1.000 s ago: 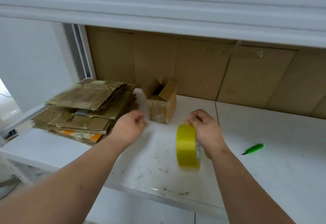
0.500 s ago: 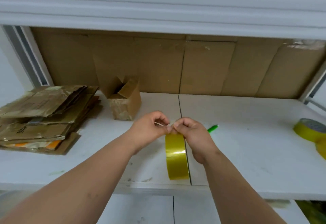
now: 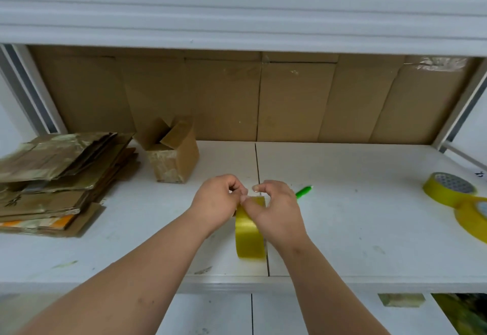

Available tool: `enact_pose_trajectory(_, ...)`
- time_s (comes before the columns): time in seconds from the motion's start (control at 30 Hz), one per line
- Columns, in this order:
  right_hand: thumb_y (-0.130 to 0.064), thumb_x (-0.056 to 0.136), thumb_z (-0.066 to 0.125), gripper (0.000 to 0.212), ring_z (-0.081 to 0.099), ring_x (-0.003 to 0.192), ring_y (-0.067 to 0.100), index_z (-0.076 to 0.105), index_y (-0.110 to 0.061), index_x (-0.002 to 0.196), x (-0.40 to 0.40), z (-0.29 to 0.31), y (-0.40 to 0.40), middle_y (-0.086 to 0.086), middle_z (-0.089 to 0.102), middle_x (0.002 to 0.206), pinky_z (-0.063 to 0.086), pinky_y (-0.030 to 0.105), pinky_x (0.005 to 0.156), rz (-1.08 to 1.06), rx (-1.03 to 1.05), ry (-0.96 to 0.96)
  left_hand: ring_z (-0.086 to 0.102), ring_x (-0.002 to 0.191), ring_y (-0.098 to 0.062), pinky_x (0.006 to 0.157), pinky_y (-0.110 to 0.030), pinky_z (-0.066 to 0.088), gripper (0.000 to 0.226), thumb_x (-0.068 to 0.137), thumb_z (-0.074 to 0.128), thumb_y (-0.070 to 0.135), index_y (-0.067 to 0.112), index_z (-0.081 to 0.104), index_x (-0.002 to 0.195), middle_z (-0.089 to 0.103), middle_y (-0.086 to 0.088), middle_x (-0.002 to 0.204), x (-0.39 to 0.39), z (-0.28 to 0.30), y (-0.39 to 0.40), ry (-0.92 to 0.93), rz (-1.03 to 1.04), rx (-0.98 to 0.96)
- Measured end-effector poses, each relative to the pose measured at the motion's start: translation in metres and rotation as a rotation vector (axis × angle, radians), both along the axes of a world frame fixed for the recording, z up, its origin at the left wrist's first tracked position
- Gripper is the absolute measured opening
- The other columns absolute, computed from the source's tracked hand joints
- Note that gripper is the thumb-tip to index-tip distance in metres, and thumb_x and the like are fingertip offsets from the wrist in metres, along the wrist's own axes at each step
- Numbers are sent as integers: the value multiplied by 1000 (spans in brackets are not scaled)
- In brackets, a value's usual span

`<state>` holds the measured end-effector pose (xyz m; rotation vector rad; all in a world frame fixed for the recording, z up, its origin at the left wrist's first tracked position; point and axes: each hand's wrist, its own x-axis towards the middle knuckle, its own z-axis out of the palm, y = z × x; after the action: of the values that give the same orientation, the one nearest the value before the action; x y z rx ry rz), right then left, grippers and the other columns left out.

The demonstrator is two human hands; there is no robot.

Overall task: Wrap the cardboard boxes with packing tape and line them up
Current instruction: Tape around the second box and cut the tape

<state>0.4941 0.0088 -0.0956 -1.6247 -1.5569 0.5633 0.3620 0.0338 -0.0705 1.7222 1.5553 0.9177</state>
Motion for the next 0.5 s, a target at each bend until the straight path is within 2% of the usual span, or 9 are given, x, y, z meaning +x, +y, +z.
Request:
enact_pose_trajectory(0.07,-53,80,69,77,31,136,20,43,-21,145,0,-3,-3,-1,40,141,33,35,112,-50,-3,-57,66,76,-21,76,-39,60,21,93,59,6,14,66,75,67,6,79,0,-6,4,-105,70,-24)
enact_pose_trajectory(0.13,-58,78,70,88,39,131,21,32,-25,151,7,-4,-3,-1,42,135,38,42,110,-35,-67,-22,64,72,-21,67,-36,59,20,95,61,8,10,62,75,66,-3,78,-3,-14,8,-312,147,-119)
enact_pose_trajectory(0.2,-46,84,68,78,59,105,19,30,-29,150,12,-4,-1,-6,60,104,51,41,94,103,-154,30,66,64,-18,56,-28,56,16,96,62,9,6,63,80,66,-10,75,-6,-19,8,-516,159,-236)
enact_pose_trajectory(0.23,-38,87,66,75,61,90,17,29,-31,151,13,-4,-1,-5,60,86,54,38,84,161,-175,18,68,62,-16,55,-26,55,14,96,62,8,4,65,83,68,-11,76,-8,-21,8,-571,157,-273)
enact_pose_trajectory(0.3,-29,88,62,69,57,76,16,31,-32,149,12,-3,2,-6,53,73,49,31,69,195,-158,-76,71,65,-17,57,-27,57,10,95,63,8,2,68,89,71,-13,82,-10,-24,10,-631,167,-308)
enact_pose_trajectory(0.4,-28,88,59,60,59,83,21,36,-31,143,3,5,3,-9,49,74,41,29,71,232,-93,-239,71,77,-22,70,-35,61,11,97,62,18,12,71,102,72,-8,101,-18,-26,14,-516,213,-276)
enact_pose_trajectory(0.5,-33,91,55,53,60,97,28,35,-28,139,-11,9,5,-5,58,88,40,34,89,302,-78,-472,69,91,-27,82,-40,59,29,100,55,24,23,64,127,69,-3,107,-39,-27,18,-274,265,-197)
